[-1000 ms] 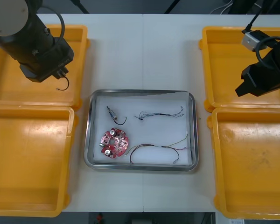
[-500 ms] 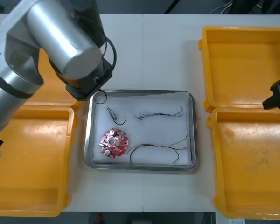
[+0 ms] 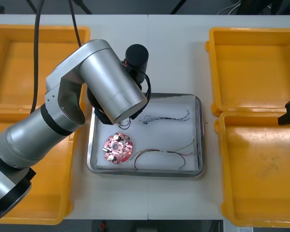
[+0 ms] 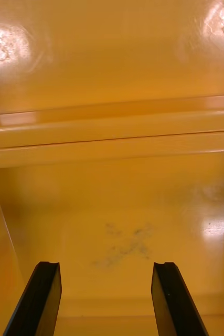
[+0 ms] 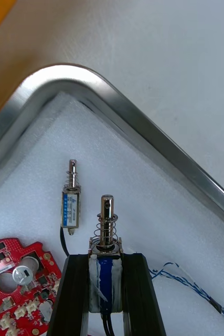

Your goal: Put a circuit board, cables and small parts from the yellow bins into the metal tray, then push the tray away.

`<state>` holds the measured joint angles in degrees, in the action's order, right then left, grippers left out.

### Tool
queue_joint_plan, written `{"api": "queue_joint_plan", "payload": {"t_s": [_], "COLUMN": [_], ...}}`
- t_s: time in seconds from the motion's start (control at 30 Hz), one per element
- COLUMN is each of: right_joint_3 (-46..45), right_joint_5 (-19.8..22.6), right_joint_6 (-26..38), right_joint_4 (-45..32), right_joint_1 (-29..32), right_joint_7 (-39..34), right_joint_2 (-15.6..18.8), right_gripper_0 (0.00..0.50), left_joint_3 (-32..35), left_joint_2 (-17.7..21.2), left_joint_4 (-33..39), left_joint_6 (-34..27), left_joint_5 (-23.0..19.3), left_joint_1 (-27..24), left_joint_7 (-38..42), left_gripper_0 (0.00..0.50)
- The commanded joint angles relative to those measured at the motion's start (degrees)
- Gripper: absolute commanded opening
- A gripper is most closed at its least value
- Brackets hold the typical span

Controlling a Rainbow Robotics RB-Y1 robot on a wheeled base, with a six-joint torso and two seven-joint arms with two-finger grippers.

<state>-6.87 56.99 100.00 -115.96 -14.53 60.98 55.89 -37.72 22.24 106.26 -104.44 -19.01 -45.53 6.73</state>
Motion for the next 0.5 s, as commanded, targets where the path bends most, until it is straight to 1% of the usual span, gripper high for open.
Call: {"api": "queue_joint_plan", "payload": {"t_s": [0.03, 0.23, 0.5], "right_joint_3": [-1.7, -1.7, -0.1], "right_joint_5": [-0.7, -1.4, -2.3], "right_joint_6": [-1.4, -3.6, -7.0], "right_joint_4": [2.5, 5.0, 7.0], "right_joint_1": [0.4, 0.4, 0.5], "right_joint_7": [0.3, 1.5, 3.3], "right_joint_2": [1.0, 0.4, -0.2], "right_gripper_0": [0.5, 0.5, 0.5], "left_joint_3": [-3.0, -5.3, -6.7], "left_joint_2": [-3.2, -4.7, -5.8], "left_joint_4": [-2.2, -6.4, -10.2], "left_joint_6": [2.8, 6.1, 8.2], "left_joint_5": [2.7, 5.0, 5.2], "left_joint_1": [0.4, 0.4, 0.4], "left_joint_7": [1.4, 2.0, 2.7], "left_gripper_0": [0.0, 0.0, 0.0]}}
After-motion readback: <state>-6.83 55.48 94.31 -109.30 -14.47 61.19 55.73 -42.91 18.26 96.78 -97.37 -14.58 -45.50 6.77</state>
